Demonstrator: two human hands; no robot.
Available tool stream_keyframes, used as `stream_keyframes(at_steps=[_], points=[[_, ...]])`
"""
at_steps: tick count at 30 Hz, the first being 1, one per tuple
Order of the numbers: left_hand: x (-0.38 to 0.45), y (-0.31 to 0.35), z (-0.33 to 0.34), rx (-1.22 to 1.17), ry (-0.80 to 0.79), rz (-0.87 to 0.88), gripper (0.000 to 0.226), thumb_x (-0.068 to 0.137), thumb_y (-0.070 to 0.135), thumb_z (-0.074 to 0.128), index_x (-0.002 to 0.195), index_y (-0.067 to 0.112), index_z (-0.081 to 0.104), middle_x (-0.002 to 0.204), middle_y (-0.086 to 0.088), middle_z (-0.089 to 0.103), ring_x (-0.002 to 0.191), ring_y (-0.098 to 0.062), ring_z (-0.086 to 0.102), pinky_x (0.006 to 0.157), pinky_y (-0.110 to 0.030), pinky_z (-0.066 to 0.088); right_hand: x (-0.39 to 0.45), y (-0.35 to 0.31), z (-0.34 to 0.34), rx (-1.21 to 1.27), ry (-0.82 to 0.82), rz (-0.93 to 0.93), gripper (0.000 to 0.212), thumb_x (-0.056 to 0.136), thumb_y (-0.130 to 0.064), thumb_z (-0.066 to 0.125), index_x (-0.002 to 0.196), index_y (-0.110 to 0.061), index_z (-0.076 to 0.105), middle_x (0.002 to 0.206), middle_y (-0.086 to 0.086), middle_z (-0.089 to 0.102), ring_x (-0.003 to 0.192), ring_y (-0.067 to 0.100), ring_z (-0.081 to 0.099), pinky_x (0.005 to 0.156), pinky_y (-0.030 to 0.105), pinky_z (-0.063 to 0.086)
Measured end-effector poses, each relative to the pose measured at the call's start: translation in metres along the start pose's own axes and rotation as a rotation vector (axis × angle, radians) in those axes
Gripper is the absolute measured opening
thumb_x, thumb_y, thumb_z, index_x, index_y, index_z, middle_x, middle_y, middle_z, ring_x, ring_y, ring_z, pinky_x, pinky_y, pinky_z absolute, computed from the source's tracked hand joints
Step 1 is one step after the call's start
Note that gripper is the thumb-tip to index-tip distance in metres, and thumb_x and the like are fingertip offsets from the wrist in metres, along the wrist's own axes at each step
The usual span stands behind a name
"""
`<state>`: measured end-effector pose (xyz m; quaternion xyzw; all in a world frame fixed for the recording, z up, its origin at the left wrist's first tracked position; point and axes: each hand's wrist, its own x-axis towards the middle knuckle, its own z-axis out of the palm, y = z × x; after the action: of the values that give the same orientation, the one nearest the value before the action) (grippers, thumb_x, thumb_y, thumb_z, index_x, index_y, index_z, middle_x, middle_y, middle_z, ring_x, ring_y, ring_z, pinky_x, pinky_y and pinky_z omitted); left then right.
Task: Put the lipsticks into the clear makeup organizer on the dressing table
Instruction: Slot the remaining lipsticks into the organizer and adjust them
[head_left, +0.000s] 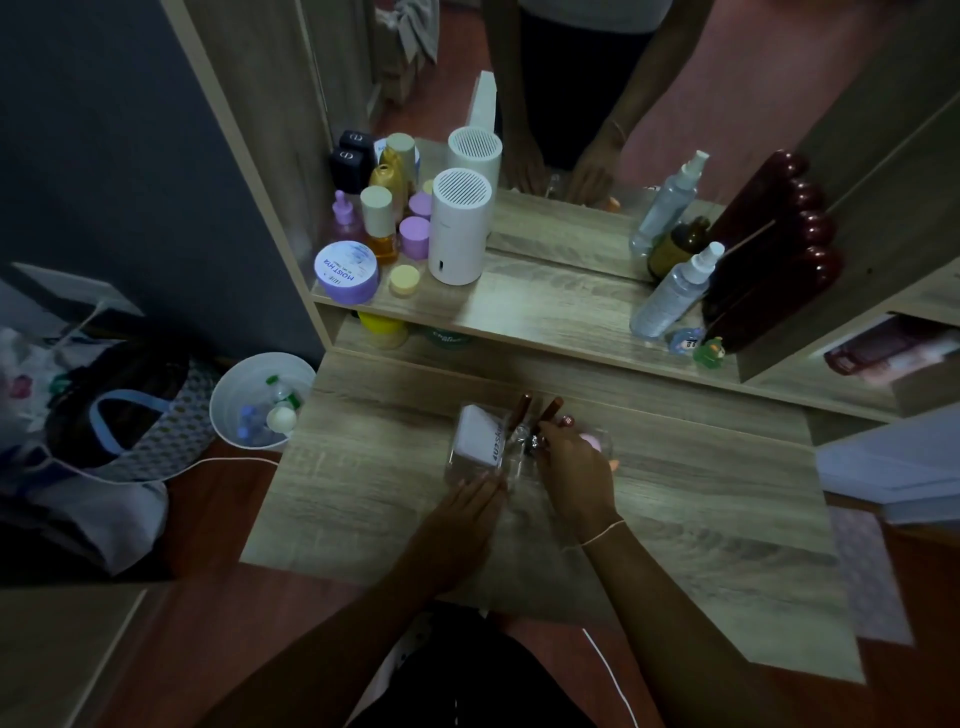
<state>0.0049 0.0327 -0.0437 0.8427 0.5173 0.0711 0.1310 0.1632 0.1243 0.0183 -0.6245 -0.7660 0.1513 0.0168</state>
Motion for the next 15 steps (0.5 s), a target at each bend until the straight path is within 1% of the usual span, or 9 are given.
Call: stream_keyframes(at_steps=[3, 4, 6, 7, 9, 11, 12, 13, 15], points=[[-0.001, 0.001, 0.000, 0.024, 0.039, 0.011, 0.065, 0.073, 0.025, 0.071, 0.131, 0.001, 0.051, 0.134, -0.017, 0.057, 0.124, -0.028, 0.053, 0.098, -0.042, 0.049, -0.005, -0.002, -0.006, 0.035, 0.087, -0.033, 0.021, 0.095, -0.021, 0.052, 0.111, -0.017, 0.064, 0.103, 0.006, 0.072, 0.092, 0.032, 0.064, 0.079, 0.042, 0.053], [-0.001, 0.002, 0.000, 0.034, 0.073, 0.028, 0.061, 0.074, 0.024, 0.070, 0.129, 0.002, 0.054, 0.132, -0.015, 0.059, 0.123, -0.027, 0.055, 0.097, -0.041, 0.050, -0.006, -0.003, -0.008, 0.060, 0.121, -0.031, 0.018, 0.093, -0.022, 0.055, 0.108, -0.018, 0.064, 0.102, 0.004, 0.072, 0.089, 0.031, 0.065, 0.075, 0.040, 0.054], [-0.003, 0.004, -0.001, 0.020, 0.179, 0.078, 0.046, 0.082, 0.020, 0.056, 0.125, 0.002, 0.057, 0.128, -0.015, 0.062, 0.120, -0.027, 0.057, 0.095, -0.043, 0.051, -0.008, -0.001, -0.015, 0.112, 0.201, -0.007, 0.012, 0.089, -0.023, 0.061, 0.100, -0.020, 0.065, 0.096, 0.003, 0.071, 0.085, 0.028, 0.066, 0.067, 0.038, 0.055], [-0.004, 0.004, -0.003, -0.017, 0.227, 0.087, 0.043, 0.084, 0.018, 0.048, 0.122, 0.002, 0.060, 0.125, -0.015, 0.064, 0.117, -0.028, 0.060, 0.093, -0.044, 0.052, -0.007, 0.002, -0.019, 0.143, 0.244, 0.009, 0.010, 0.088, -0.023, 0.063, 0.097, -0.020, 0.065, 0.093, 0.003, 0.070, 0.082, 0.026, 0.066, 0.066, 0.037, 0.054], [-0.004, 0.004, -0.013, -0.120, 0.324, 0.052, 0.038, 0.087, 0.016, 0.044, 0.116, 0.003, 0.063, 0.113, -0.016, 0.069, 0.106, -0.032, 0.065, 0.090, -0.042, 0.052, -0.004, 0.012, -0.027, 0.241, 0.320, 0.022, 0.011, 0.086, -0.020, 0.066, 0.097, -0.020, 0.067, 0.090, 0.004, 0.070, 0.080, 0.025, 0.065, 0.069, 0.035, 0.052], [0.005, 0.001, -0.029, -0.196, 0.405, -0.022, 0.032, 0.090, 0.018, 0.046, 0.113, 0.005, 0.064, 0.100, -0.015, 0.069, 0.095, -0.030, 0.061, 0.087, -0.041, 0.046, 0.003, 0.023, -0.035, 0.323, 0.378, 0.021, 0.016, 0.084, -0.016, 0.069, 0.100, -0.016, 0.069, 0.091, 0.007, 0.071, 0.082, 0.026, 0.064, 0.075, 0.034, 0.049], [0.013, -0.002, -0.039, -0.215, 0.448, -0.058, 0.029, 0.091, 0.018, 0.047, 0.111, 0.005, 0.064, 0.094, -0.014, 0.068, 0.090, -0.027, 0.057, 0.083, -0.038, 0.044, 0.007, 0.027, -0.039, 0.339, 0.385, 0.022, 0.019, 0.083, -0.015, 0.071, 0.102, -0.014, 0.070, 0.093, 0.009, 0.071, 0.085, 0.028, 0.064, 0.078, 0.035, 0.049], [0.023, -0.006, -0.049, -0.236, 0.488, -0.095, 0.028, 0.092, 0.018, 0.048, 0.110, 0.006, 0.065, 0.090, -0.013, 0.067, 0.087, -0.024, 0.055, 0.079, -0.036, 0.043, 0.012, 0.031, -0.041, 0.344, 0.369, 0.023, 0.021, 0.083, -0.016, 0.072, 0.104, -0.013, 0.070, 0.095, 0.010, 0.071, 0.087, 0.028, 0.064, 0.080, 0.037, 0.049], [0.046, -0.011, -0.070, -0.305, 0.538, -0.181, 0.028, 0.094, 0.022, 0.045, 0.105, 0.008, 0.066, 0.089, -0.011, 0.067, 0.086, -0.020, 0.052, 0.075, -0.030, 0.041, 0.023, 0.036, -0.041, 0.332, 0.275, 0.046, 0.028, 0.083, -0.022, 0.071, 0.110, -0.016, 0.070, 0.100, 0.011, 0.070, 0.093, 0.029, 0.062, 0.085, 0.041, 0.050]])
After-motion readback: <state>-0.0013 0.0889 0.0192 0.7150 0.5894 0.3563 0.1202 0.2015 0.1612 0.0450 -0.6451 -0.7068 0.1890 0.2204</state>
